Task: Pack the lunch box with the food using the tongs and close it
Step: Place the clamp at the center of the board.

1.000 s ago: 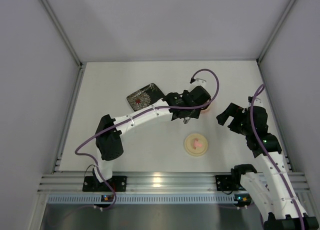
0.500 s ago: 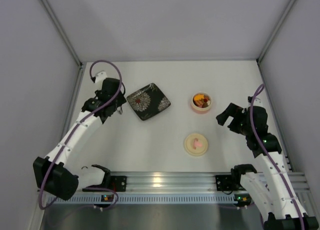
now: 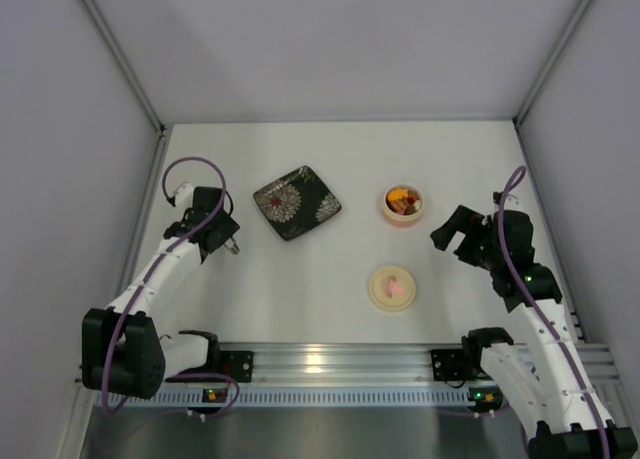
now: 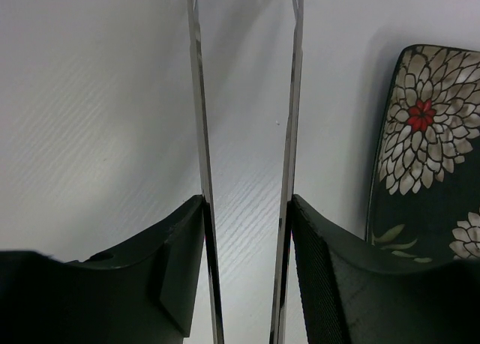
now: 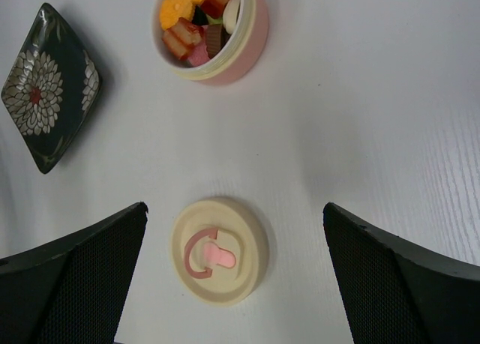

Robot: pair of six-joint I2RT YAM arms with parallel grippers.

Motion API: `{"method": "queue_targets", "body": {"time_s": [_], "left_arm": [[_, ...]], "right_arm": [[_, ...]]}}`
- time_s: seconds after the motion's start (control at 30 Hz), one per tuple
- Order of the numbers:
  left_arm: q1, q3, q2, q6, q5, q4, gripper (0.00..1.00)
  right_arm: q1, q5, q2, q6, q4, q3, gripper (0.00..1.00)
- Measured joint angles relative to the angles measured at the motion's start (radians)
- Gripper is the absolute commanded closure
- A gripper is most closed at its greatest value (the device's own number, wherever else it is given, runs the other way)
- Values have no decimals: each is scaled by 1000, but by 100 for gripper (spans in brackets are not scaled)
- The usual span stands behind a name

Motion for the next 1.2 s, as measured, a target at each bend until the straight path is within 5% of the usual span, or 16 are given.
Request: {"method": "queue_targets", "body": {"time_s": [1.0,1.2], "left_arm": [[7,-120,-6,-56,95,113,27],[8,-123,-13,-50,117,114,28]], "right_arm": [[0,-30,44,-9,13,-20,1],[0,-92,52,-33,16,-39,14]]}}
